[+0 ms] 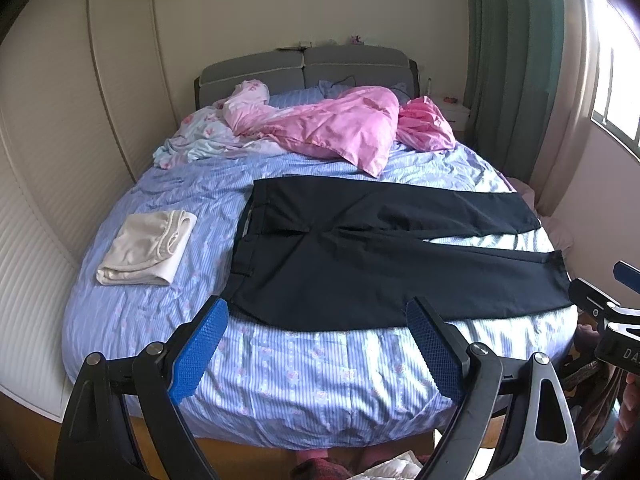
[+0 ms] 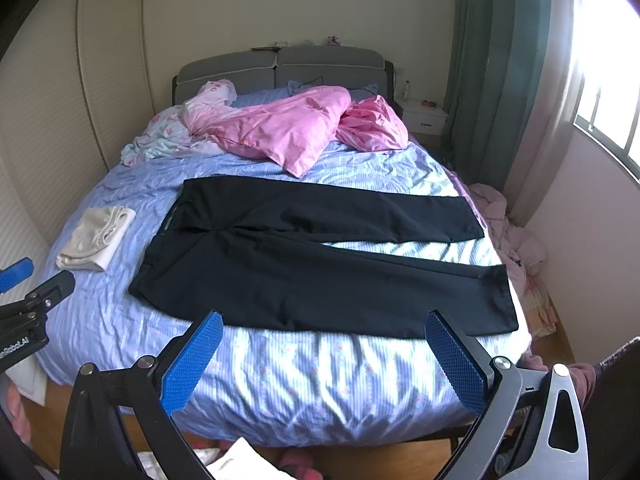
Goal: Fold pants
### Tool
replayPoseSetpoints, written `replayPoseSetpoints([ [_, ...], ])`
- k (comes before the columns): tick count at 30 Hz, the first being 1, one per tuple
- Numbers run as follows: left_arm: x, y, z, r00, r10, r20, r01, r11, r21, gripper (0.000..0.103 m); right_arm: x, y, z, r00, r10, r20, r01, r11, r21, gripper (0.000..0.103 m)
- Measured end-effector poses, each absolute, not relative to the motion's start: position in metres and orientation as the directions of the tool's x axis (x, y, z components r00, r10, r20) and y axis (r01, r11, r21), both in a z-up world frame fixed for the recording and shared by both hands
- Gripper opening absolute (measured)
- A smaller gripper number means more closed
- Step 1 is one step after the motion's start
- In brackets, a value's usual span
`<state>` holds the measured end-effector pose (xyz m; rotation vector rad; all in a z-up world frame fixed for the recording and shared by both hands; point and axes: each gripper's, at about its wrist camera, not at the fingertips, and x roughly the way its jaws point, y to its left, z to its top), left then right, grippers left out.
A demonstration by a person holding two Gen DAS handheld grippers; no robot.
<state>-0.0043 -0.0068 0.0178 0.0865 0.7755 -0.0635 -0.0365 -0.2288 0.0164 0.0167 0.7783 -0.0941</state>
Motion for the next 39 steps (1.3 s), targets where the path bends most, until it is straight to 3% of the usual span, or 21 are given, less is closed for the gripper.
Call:
replayPoseSetpoints([
  [39, -0.0018, -0.0083, 0.0244, 0.728, -0.029, -0.685, 0.093, 0.994, 0.056, 0.091, -0.0352, -0.2304, 0.0177, 0.706, -0.078, -0.704, 0.093, 0.996, -0.016, 0.103],
])
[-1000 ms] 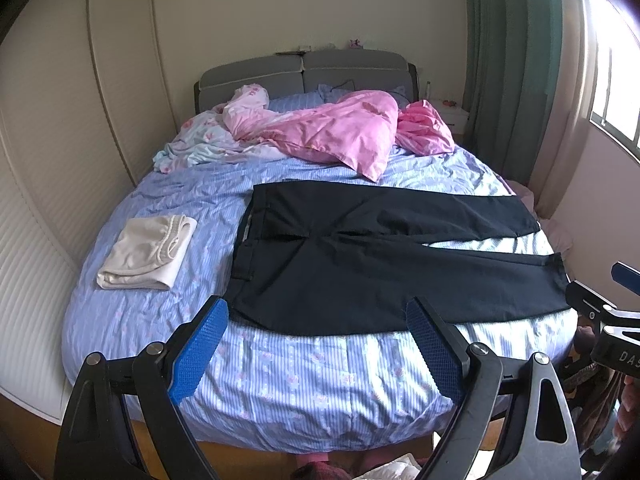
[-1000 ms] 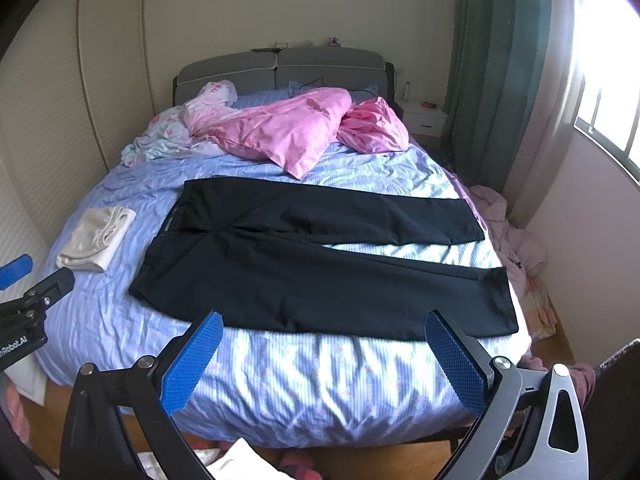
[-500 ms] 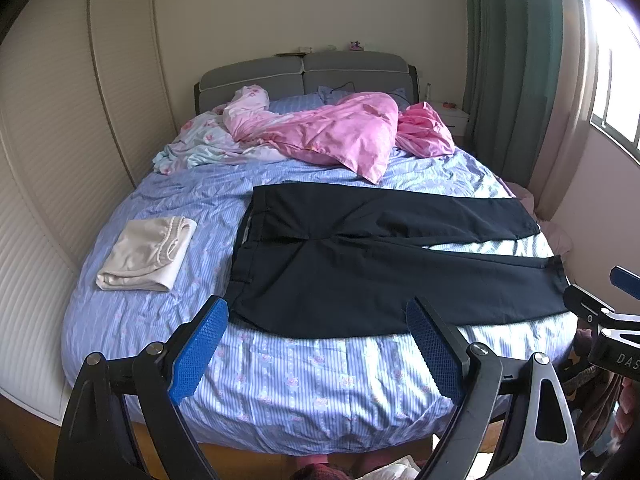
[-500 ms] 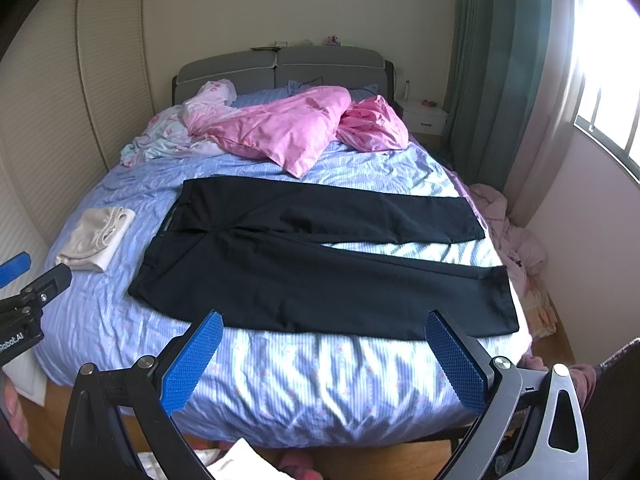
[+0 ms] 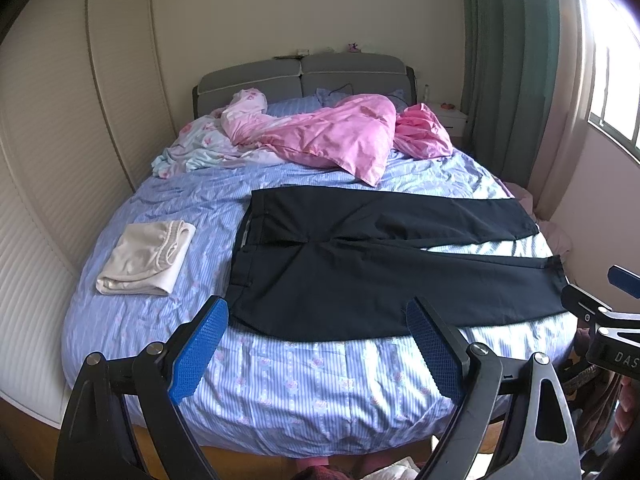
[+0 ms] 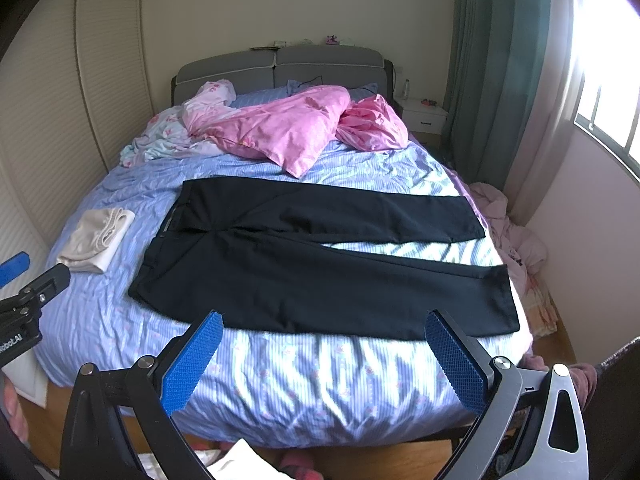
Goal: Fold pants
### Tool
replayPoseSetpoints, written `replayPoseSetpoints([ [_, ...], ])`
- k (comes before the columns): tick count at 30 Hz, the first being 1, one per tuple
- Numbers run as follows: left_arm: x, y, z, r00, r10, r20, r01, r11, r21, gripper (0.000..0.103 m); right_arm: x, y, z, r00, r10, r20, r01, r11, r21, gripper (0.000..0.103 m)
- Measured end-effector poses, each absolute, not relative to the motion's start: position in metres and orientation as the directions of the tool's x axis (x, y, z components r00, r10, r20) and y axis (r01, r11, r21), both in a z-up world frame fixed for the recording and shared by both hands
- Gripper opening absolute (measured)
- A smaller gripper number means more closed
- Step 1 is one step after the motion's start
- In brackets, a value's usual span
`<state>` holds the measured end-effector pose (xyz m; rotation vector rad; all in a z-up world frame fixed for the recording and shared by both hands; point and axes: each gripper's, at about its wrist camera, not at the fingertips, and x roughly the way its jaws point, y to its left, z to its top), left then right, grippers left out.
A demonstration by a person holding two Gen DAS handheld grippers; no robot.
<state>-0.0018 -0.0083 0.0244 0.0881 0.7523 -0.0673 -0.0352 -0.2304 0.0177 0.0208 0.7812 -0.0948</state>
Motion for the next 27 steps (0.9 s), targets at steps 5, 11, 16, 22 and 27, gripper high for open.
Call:
replayPoseSetpoints([
  [5, -0.001, -0.009, 0.026, 0.730, -0.030, -0.682, 0.093, 0.994, 0.055, 0.091, -0.035, -0.230, 0.018, 0.707, -0.077, -0.703, 0.093, 0.996, -0.016, 0.103],
  [11, 0.003, -0.012, 0.029, 0.733, -0.032, -0.679, 0.092, 0.994, 0.052, 0.091, -0.033, -0.232, 0.018, 0.709, -0.079, -0.701, 0.091, 0.996, -0.020, 0.103],
  [16, 0.006, -0.013, 0.028, 0.732, -0.032, -0.681, 0.089, 0.995, 0.049, 0.091, -0.031, -0.234, 0.018, 0.707, -0.079, -0.702, 0.090, 0.996, -0.021, 0.103],
  [22, 0.012, -0.005, 0.016, 0.715, -0.020, -0.699, 0.073, 0.996, 0.046, 0.091, -0.018, -0.233, 0.014, 0.695, -0.072, -0.715, 0.084, 0.996, -0.019, 0.103],
  [27, 0.027, 0.020, -0.002, 0.673, 0.037, -0.739, 0.014, 0.998, 0.062, 0.091, 0.002, -0.226, -0.001, 0.653, -0.032, -0.757, 0.070, 0.997, 0.019, 0.103],
])
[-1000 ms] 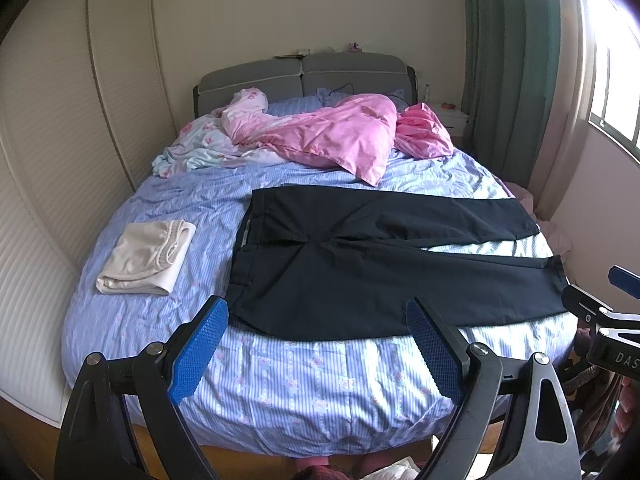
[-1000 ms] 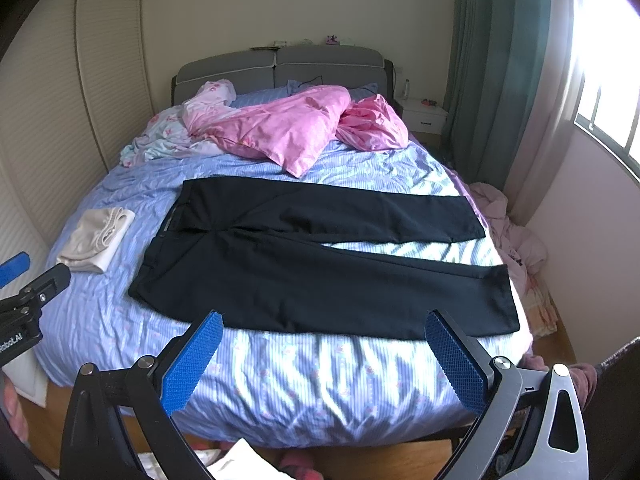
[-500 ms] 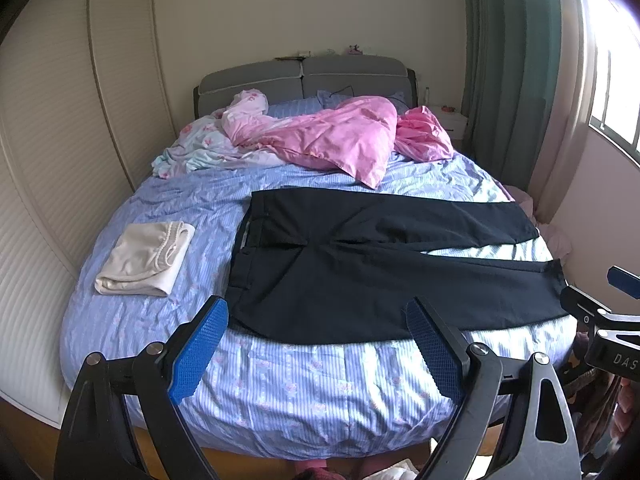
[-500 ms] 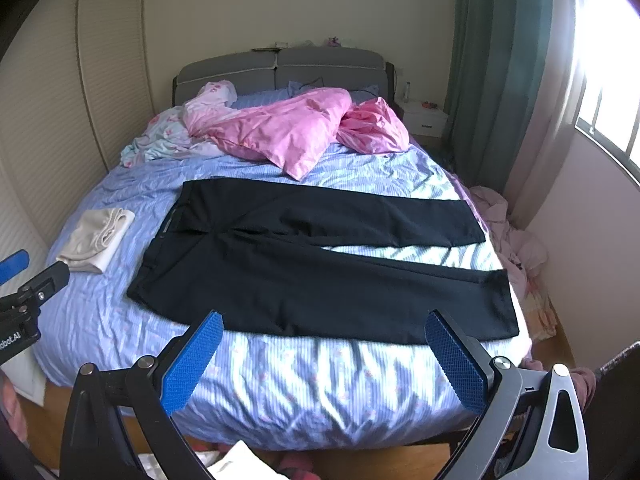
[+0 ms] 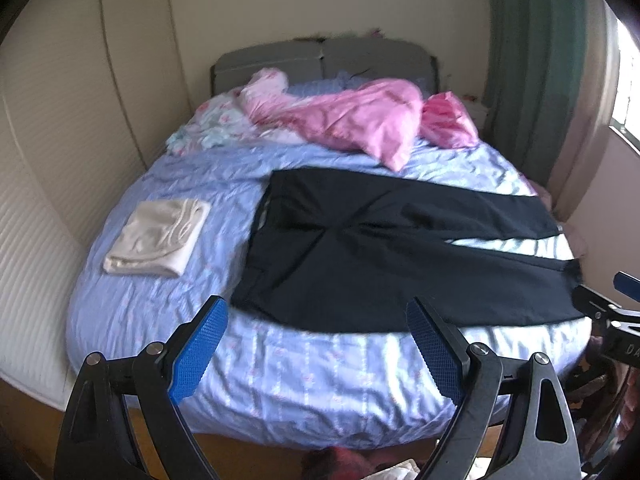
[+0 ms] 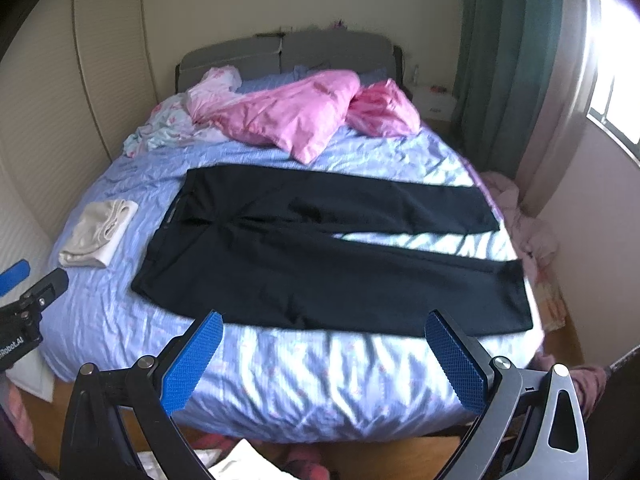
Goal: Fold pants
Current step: 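Lower both tools to the trouser hems and close on them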
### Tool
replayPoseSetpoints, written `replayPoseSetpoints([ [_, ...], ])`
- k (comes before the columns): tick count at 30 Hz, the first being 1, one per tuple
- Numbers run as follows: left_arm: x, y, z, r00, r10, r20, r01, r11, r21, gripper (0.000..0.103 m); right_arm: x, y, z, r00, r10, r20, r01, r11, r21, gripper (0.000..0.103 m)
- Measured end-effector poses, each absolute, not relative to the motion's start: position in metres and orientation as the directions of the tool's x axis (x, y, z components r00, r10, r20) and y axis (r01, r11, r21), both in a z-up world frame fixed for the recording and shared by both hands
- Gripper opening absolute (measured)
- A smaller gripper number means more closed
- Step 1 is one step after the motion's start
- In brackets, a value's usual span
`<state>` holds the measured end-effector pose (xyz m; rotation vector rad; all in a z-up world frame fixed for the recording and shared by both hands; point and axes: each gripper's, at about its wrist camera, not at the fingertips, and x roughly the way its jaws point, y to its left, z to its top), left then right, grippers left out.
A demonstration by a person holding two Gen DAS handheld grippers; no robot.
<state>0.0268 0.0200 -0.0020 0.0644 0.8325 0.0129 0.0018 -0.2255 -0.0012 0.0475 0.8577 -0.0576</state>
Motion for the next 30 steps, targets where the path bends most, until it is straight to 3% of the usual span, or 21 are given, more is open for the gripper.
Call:
replayPoseSetpoints([
  [6, 0.057, 0.064, -0.038, 0.586, 0.071, -0.807, -0.051, 0.997, 0.050, 0.091, 0.037, -0.201, -0.032, 0.592, -0.010, -0.806, 0.054, 0.998, 0.027, 0.103],
  [13, 0.119, 0.105, -0.105, 0.444, 0.020, -0.896, -0.066, 0.998, -0.011, 0.091, 0.085, -0.175, -0.087, 0.518, 0.012, -0.855, 0.113, 0.990, 0.082, 0.103],
  [18, 0.155, 0.121, -0.162, 0.317, -0.025, -0.948, -0.084, 0.995, -0.054, 0.091, 0.111, -0.162, -0.138, 0.464, -0.029, -0.885, 0.198, 0.978, 0.071, 0.103],
  [30, 0.223, 0.134, -0.273, 0.097, -0.126, -0.987, -0.262, 0.954, -0.148, 0.090, 0.151, -0.188, -0.265, 0.246, 0.033, -0.969, 0.486, 0.861, 0.153, 0.102],
])
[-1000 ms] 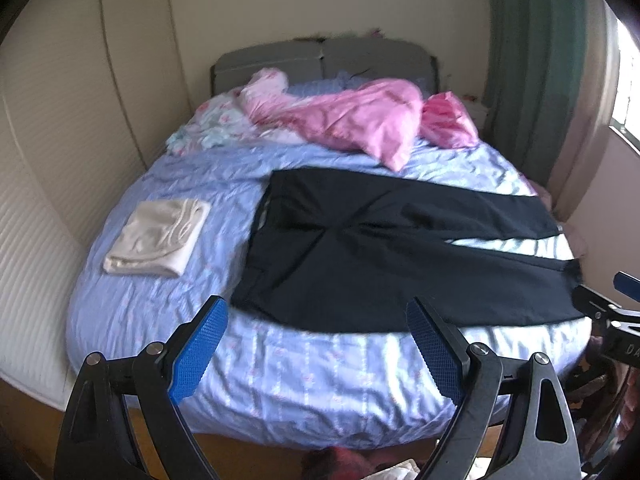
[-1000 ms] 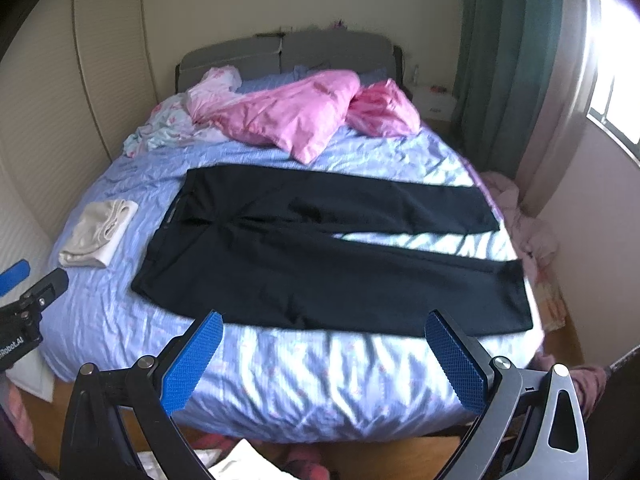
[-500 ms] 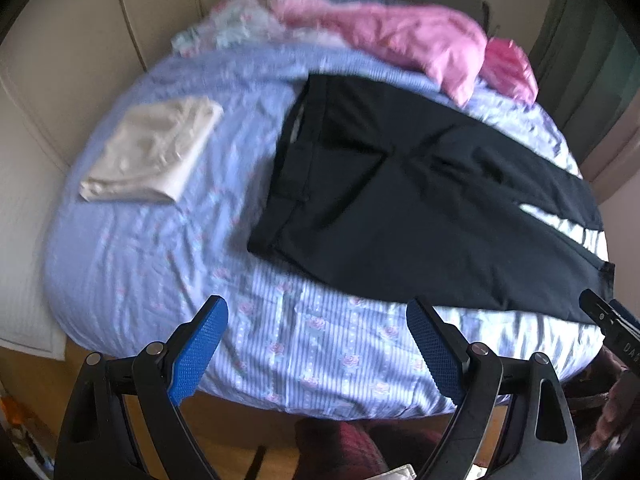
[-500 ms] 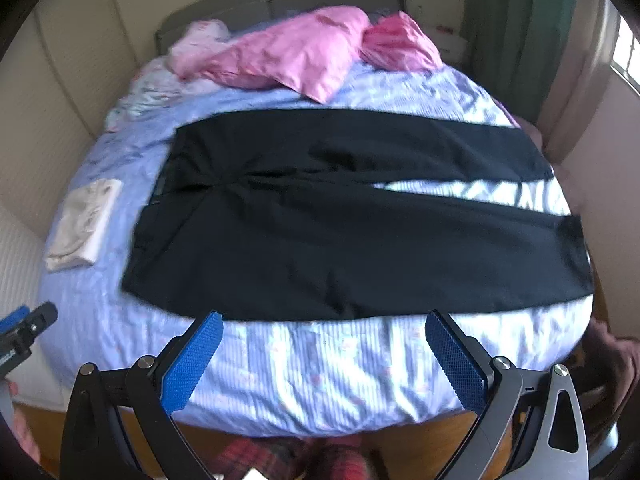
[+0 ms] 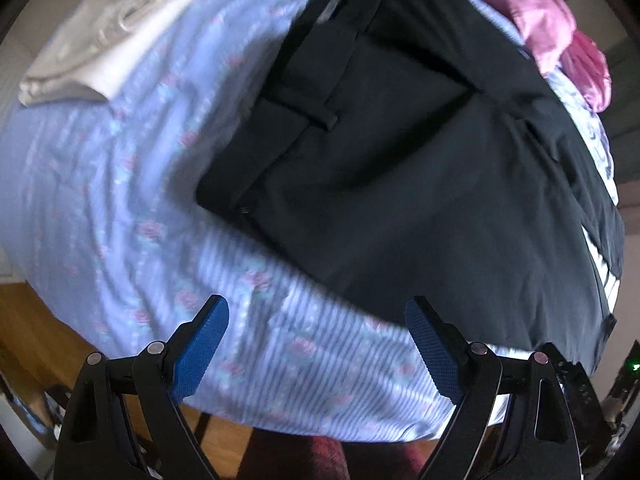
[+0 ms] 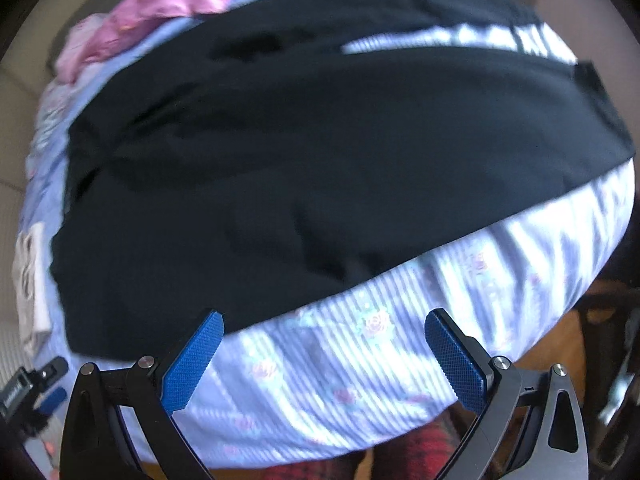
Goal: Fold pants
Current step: 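Lower both tools to the trouser hems and close on them, then lift the hems with both tools and fold them toward the waistband, releasing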
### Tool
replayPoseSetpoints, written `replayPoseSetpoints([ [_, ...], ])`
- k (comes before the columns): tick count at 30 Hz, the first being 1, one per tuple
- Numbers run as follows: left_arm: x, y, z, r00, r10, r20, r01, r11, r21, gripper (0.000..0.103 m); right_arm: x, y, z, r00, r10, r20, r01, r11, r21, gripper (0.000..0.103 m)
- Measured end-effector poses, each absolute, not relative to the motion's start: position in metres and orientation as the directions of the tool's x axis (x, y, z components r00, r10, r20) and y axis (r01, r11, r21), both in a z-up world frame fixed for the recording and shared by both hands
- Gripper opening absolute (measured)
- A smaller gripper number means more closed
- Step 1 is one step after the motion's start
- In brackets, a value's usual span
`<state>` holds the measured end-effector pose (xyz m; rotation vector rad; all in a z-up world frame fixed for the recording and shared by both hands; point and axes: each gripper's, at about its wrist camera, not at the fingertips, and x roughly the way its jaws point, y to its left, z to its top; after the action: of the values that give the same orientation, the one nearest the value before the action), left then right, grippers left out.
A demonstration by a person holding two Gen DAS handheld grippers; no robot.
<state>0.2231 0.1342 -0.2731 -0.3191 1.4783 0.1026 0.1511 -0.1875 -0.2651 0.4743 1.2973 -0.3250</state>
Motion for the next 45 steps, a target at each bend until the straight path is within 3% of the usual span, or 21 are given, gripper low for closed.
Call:
replayPoseSetpoints([
  [13, 0.245, 0.128, -0.337, 0.021, -0.184, -0.983, -0.346, 0.921, -0.179, 0.088, 0.173, -0.197, -0.339, 0.170, 0.057, -0.984, 0.621, 0.769, 0.151, 0.102],
  [15, 0.247, 0.126, -0.338, 0.020, -0.179, -0.984, -0.338, 0.925, -0.175, 0.084, 0.172, -0.195, -0.341, 0.171, 0.057, -0.984, 0.625, 0.766, 0.153, 0.102],
  [19, 0.248, 0.120, -0.322, 0.036, -0.170, -0.985, -0.303, 0.937, -0.173, 0.059, 0.177, -0.190, -0.340, 0.157, 0.069, -0.985, 0.622, 0.768, 0.153, 0.100],
  [21, 0.249, 0.117, -0.313, 0.045, -0.161, -0.986, -0.295, 0.941, -0.167, 0.046, 0.178, -0.189, -0.339, 0.157, 0.075, -0.985, 0.624, 0.765, 0.158, 0.094],
  [23, 0.249, 0.115, -0.303, 0.048, -0.153, -0.987, -0.304, 0.939, -0.160, 0.027, 0.180, -0.189, -0.335, 0.156, 0.071, -0.985, 0.623, 0.767, 0.154, 0.081],
  [24, 0.248, 0.115, -0.298, 0.051, -0.159, -0.986, -0.313, 0.935, -0.166, 0.024, 0.181, -0.189, -0.333, 0.152, 0.066, -0.986, 0.622, 0.769, 0.147, 0.077],
  [27, 0.246, 0.112, -0.284, 0.052, -0.159, -0.986, -0.318, 0.933, -0.168, 0.013, 0.180, -0.184, -0.323, 0.147, 0.043, -0.988, 0.599, 0.791, 0.123, 0.050],
  [29, 0.239, 0.110, -0.269, 0.064, -0.139, -0.988, -0.304, 0.941, -0.152, 0.010, 0.182, -0.178, -0.316, 0.144, 0.032, -0.989, 0.564, 0.818, 0.108, 0.025],
  [31, 0.231, 0.100, -0.246, 0.084, -0.113, -0.990, -0.274, 0.953, -0.132, 0.009, 0.179, -0.179, -0.304, 0.165, 0.055, -0.985, 0.540, 0.831, 0.137, 0.015],
  [41, 0.203, 0.084, -0.111, 0.289, -0.069, -0.955, -0.254, 0.956, -0.146, 0.007, 0.173, -0.181, -0.184, 0.390, 0.099, -0.915, 0.385, 0.885, 0.260, 0.012],
  [45, 0.192, 0.104, -0.081, 0.404, -0.057, -0.913, -0.257, 0.951, -0.173, 0.007, 0.182, -0.237, -0.154, 0.483, 0.108, -0.869, 0.327, 0.899, 0.293, 0.010],
])
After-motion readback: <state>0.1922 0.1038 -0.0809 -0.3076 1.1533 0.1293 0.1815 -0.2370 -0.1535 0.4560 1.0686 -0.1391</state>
